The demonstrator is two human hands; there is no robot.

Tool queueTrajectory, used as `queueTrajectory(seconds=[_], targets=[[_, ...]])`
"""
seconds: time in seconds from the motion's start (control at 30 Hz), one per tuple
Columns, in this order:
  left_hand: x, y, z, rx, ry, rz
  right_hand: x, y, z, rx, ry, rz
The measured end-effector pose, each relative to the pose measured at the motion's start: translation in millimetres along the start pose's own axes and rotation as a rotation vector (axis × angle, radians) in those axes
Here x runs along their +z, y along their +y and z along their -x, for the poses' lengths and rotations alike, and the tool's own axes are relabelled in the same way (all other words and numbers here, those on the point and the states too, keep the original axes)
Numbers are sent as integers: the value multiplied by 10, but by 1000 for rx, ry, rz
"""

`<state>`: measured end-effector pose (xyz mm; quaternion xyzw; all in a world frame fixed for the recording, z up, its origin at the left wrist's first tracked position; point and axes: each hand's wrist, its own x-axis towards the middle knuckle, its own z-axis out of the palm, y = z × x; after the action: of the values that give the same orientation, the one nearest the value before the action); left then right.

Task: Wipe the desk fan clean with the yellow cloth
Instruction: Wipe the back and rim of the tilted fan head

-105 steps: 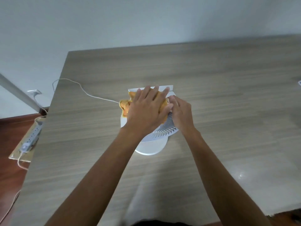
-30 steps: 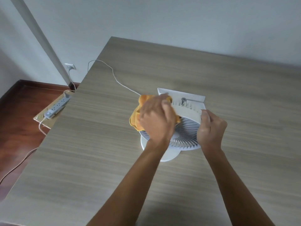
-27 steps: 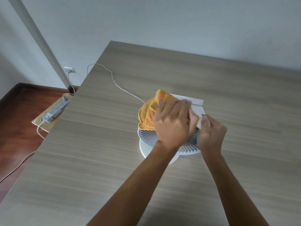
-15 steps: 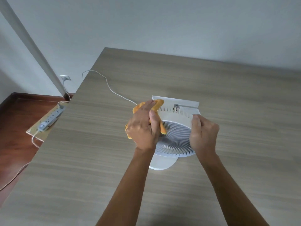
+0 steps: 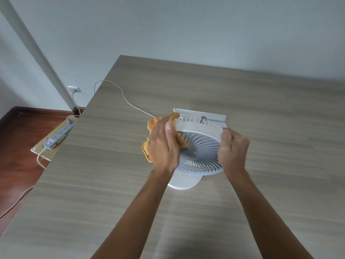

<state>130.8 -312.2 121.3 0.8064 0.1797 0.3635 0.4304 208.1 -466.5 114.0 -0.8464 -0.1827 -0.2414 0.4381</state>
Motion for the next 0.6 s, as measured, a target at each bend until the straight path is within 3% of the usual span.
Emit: queueTrajectory(seconds=[0.1, 0.17, 0.37, 0.6], targets=[[-46, 162, -77, 346, -200, -9, 1, 3, -1, -25, -11, 17], [-111, 76, -134, 452, -348, -5, -10, 22, 4, -13, -12, 13], [-287, -254, -276, 465, -499, -71, 26, -32, -1, -42, -13, 4], [-208, -311, -368, 542, -484, -92, 11, -16, -44, 25, -26, -17]])
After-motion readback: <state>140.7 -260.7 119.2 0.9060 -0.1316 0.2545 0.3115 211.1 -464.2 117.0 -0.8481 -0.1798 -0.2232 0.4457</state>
